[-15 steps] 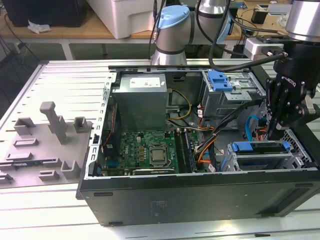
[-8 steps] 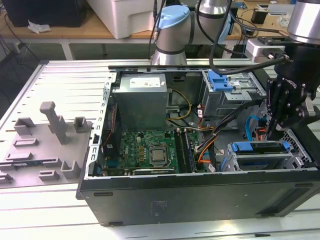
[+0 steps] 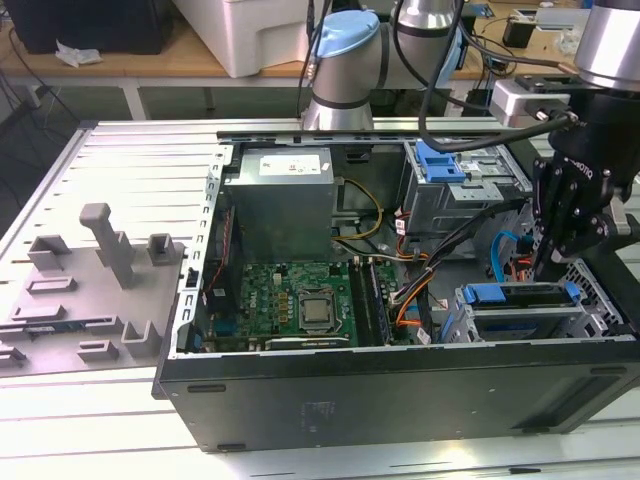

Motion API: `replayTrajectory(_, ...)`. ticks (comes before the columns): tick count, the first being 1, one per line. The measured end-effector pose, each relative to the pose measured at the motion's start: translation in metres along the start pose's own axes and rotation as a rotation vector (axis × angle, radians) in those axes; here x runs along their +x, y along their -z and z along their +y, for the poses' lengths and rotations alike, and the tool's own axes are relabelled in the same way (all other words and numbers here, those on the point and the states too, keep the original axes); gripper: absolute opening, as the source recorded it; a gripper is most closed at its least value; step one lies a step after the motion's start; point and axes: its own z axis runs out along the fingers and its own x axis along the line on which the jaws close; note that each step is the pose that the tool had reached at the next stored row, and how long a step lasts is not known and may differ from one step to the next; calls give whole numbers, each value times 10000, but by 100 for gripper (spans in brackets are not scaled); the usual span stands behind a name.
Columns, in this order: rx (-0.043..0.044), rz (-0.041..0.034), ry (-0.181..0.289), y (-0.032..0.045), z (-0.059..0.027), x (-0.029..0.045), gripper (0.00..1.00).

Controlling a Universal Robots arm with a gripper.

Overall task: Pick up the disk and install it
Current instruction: 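Insert the first disk wire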

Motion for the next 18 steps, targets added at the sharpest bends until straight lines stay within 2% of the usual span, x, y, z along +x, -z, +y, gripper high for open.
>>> replayTrajectory(18,3,-1,14,-43,2,-8,17)
